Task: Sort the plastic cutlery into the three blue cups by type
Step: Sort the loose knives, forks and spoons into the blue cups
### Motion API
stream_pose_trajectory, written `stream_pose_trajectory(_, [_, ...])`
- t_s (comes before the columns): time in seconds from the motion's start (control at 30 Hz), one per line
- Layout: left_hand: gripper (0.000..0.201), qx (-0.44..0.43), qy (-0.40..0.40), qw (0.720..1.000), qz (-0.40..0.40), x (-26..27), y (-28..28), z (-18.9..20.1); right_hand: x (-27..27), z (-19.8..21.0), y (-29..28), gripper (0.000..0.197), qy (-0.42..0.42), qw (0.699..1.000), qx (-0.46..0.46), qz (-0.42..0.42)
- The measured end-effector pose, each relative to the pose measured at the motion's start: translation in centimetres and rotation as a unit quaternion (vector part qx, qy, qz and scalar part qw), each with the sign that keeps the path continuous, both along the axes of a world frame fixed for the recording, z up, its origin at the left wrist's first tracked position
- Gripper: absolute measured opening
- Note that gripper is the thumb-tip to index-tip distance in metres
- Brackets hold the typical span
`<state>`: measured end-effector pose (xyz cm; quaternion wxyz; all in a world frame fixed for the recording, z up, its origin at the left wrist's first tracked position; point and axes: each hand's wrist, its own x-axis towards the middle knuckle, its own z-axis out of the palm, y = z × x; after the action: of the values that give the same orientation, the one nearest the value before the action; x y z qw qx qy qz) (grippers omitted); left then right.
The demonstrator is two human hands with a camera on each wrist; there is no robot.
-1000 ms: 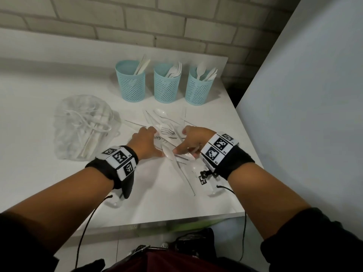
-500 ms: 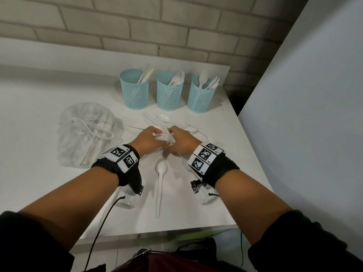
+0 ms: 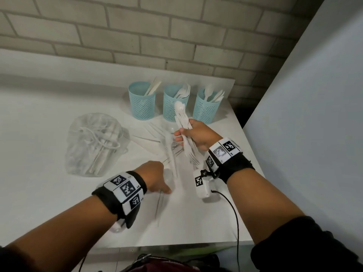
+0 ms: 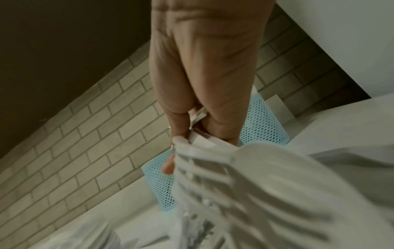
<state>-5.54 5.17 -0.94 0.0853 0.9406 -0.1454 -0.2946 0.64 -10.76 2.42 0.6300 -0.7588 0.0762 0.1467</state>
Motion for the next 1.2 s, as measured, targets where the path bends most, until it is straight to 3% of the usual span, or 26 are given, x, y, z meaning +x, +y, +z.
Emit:
stream_pose_trajectory(0.13, [0.028,-0.066,0.046,0.992,0.095,1.6,0.6,0.4,0.1,0.2,-0.1,0.031,-0.005,0.997,0.071,-0.022])
stream_pose_trajectory(0.27, [0.020,-0.220,0.081,0.947,0.221,2.9,0.9,2.4,0.2,0.4,-0.5,0.036,0.007,0.989,0.143,-0.039])
stream_pose_trajectory(0.33, [0.012,-0.256,0.103,0.927,0.255,3.4,0.9,3.7,0.3,0.5,-0.5,0.037,0.014,0.986,0.164,-0.036])
stream_pose_trajectory(0.5, [0.009,-0.220,0.118,0.942,0.223,4.3,1.6,5.3,0.5,0.5,-0.4,0.038,0.025,0.985,0.171,-0.016])
stream_pose_trajectory(0.63, [0.010,-0.246,0.133,0.927,0.250,4.7,1.9,5.2,0.6,0.2,-0.1,0.033,0.014,0.986,0.158,-0.050])
stream_pose_trajectory(0.7, [0.012,-0.281,0.131,0.908,0.282,5.0,1.8,4.8,0.8,0.1,-0.1,0.026,0.017,0.988,0.141,-0.058])
stream_pose_trajectory(0.8, [0.017,-0.368,0.133,0.852,0.349,5.5,1.6,4.1,0.9,0.2,0.0,0.013,0.023,0.990,0.130,-0.047])
stream_pose_trajectory(0.87, [0.026,-0.431,0.119,0.810,0.380,6.0,1.3,3.7,0.9,0.6,0.2,0.020,0.020,0.987,0.155,-0.041])
stream_pose_trajectory(0.93, [0.029,-0.492,0.090,0.774,0.389,6.5,0.8,3.2,1.0,1.0,0.5,0.027,0.014,0.983,0.181,-0.039])
stream_pose_trajectory(1.03, [0.024,-0.545,0.061,0.740,0.390,7.0,-0.2,2.8,1.2,1.5,1.0,0.011,0.016,0.980,0.191,-0.045])
stream_pose_trajectory(1.1, [0.029,-0.558,0.080,0.731,0.384,7.3,-0.9,2.9,1.5,1.7,1.3,0.014,0.016,0.979,0.195,-0.056])
stream_pose_trajectory(1.2, [0.036,-0.553,0.085,0.757,0.337,7.4,-1.3,3.3,1.9,1.8,1.7,0.020,0.007,0.979,0.194,-0.067])
